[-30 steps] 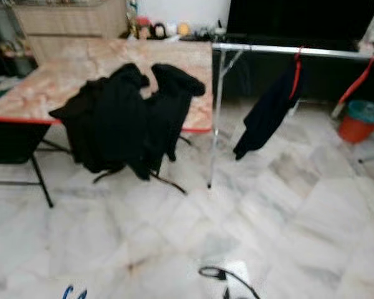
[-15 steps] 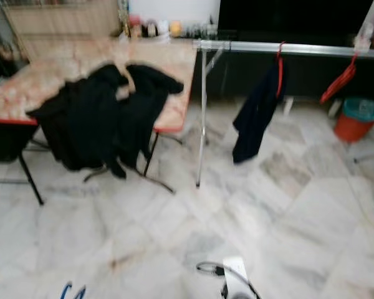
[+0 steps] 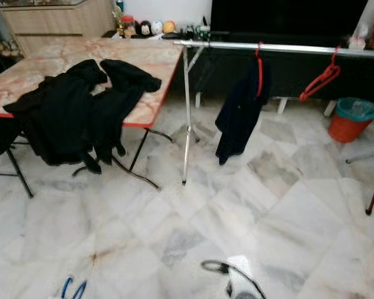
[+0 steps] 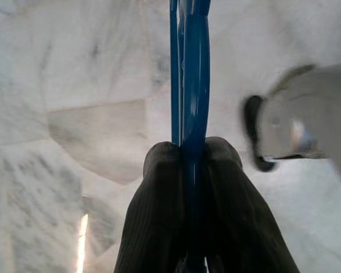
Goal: Hang hanger
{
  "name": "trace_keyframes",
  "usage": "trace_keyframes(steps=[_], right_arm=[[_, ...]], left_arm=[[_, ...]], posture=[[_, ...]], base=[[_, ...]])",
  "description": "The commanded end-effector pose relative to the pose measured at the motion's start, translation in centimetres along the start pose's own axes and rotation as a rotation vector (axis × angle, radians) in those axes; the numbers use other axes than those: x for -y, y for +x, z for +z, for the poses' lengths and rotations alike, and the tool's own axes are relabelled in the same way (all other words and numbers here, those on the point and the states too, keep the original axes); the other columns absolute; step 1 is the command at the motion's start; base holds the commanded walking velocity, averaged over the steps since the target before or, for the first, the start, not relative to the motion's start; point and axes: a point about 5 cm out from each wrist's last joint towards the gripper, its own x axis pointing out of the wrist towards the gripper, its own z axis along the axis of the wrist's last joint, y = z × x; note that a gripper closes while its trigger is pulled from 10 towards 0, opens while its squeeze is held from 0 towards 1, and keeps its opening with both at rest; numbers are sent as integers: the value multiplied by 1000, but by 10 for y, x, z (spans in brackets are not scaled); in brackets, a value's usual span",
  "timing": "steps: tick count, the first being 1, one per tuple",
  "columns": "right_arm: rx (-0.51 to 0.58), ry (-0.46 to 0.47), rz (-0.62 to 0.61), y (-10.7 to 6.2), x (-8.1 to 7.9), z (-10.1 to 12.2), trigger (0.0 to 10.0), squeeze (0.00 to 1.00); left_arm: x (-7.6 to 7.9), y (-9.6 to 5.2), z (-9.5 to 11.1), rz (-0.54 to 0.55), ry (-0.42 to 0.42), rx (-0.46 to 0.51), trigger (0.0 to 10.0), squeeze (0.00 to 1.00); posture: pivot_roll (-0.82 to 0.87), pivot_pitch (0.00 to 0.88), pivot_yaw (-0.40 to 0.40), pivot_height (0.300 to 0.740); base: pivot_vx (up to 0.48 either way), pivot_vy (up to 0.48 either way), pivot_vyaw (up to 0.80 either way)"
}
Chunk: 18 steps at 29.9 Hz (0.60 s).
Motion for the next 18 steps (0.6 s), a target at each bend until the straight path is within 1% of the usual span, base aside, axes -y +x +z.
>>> trace_keyframes(steps=[1,2,8,9,13,16,18], right_arm=[[10,6,28,-1,-11,5,10000,0],[11,11,30,-1,-11,5,10000,0],[9,7,36,-1,-11,4,10000,0],[8,9,36,-1,-11,3,10000,0],[6,6,39,-1,-11,2,10000,0],[8,8,37,-1,-11,3,10000,0],[17,6,43,-1,-12,4,10000,0]], left_arm=[[-6,-1,-2,10,16,-5,10000,0],[-6,-1,-2,12,16,-6,10000,0],[-6,-1,-2,21,1,0,10000,0],[-6,-1,-2,19,-12,5,10000,0],[-6,-1,-2,19,-12,6,10000,0],[-6,-1,-2,17,-13,1,10000,0],[-6,-1,-2,11,-20,-1,10000,0]], posture=[[14,0,18,740],[14,0,18,740],[14,0,18,740],[14,0,18,740],[14,0,18,740],[14,0,18,740],[14,0,18,740]], base=[[0,-341,-513],[0,-274,-775],[0,0,-776],[0,0,-775],[0,0,-775],[0,0,-638],[0,0,0]])
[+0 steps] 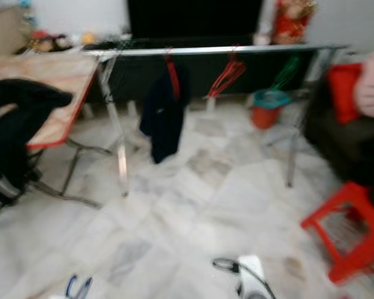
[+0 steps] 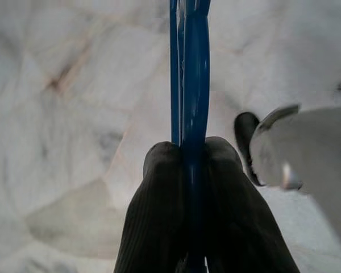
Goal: Hang hanger
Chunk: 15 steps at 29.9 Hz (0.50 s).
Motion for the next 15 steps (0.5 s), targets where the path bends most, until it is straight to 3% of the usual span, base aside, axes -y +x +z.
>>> trace_keyframes(steps=[1,4,15], right_arm=[[32,-10,-1,2,3,10,10000,0],[36,-14,-1,2,2,10,10000,0],[27,-20,-2,1,1,8,10000,0]], left_arm=[[0,-1,-5,-7,-15,-21,10000,0],[0,-1,-5,-8,-15,-20,10000,0],[0,-1,-4,-11,-13,-18,10000,0]], posture=[[14,0,18,740],[18,0,16,740],[17,0,20,740]], base=[[0,0,0],[0,0,0],[320,0,0]])
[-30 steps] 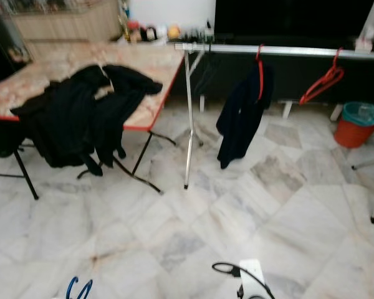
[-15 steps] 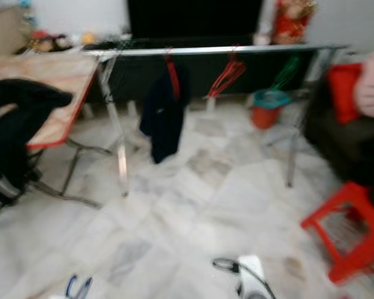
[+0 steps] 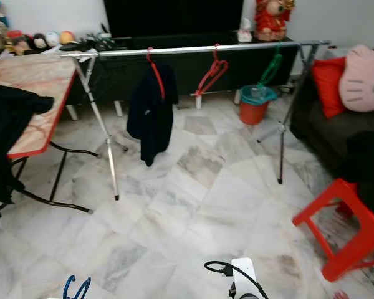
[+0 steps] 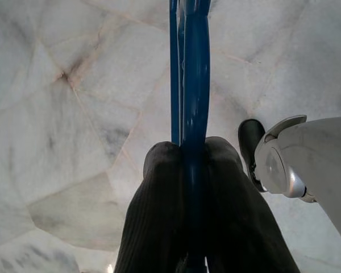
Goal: Hang hanger
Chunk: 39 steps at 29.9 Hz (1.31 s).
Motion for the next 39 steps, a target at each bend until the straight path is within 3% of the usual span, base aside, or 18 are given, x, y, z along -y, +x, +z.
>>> trace_keyframes(steps=[1,21,32,39], right_arm=[[8,-3,4,0,-1,3,10000,0],[7,3,-6,0,1,2,10000,0],[11,-6,-2,0,0,3,10000,0],[14,-12,7,0,0,2,10000,0]], left_arm=[[-2,-1,-3,4,-7,-14,10000,0],[-2,-1,-3,2,-1,-16,10000,0],[-2,-1,-3,5,-1,-16,10000,0],[-2,-1,-3,9,-5,-17,10000,0]], posture=[[17,0,20,740],[17,0,17,740],[17,0,17,740],[18,0,17,740]], base=[[360,0,0],[362,0,-253],[367,0,-752],[364,0,0]])
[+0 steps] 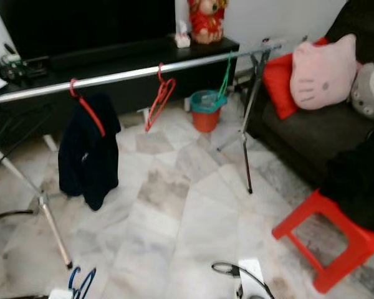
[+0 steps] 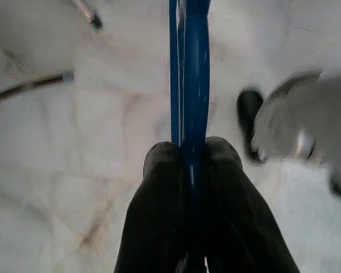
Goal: Hang hanger
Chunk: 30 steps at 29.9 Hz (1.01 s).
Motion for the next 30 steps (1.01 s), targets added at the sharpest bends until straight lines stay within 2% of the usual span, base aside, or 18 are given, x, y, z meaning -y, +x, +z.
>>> trace_keyframes(steps=[1,6,12,30], right_arm=[[-4,-9,-5,0,4,-4,10000,0],[-1,-24,-1,0,3,-3,10000,0],[-1,-44,5,0,1,-3,10000,0],[-11,-39,-5,-1,3,-6,10000,0]], left_arm=[[0,0,-2,2,-6,-15,10000,0],[0,0,-2,3,-6,-15,10000,0],[0,0,-2,3,-4,-16,10000,0],[0,0,-2,2,-3,-16,10000,0]], posture=[[18,0,17,740],[20,0,15,740],[20,0,15,740],[18,0,18,740]], base=[[360,0,0],[362,0,0],[362,0,660],[363,0,0]])
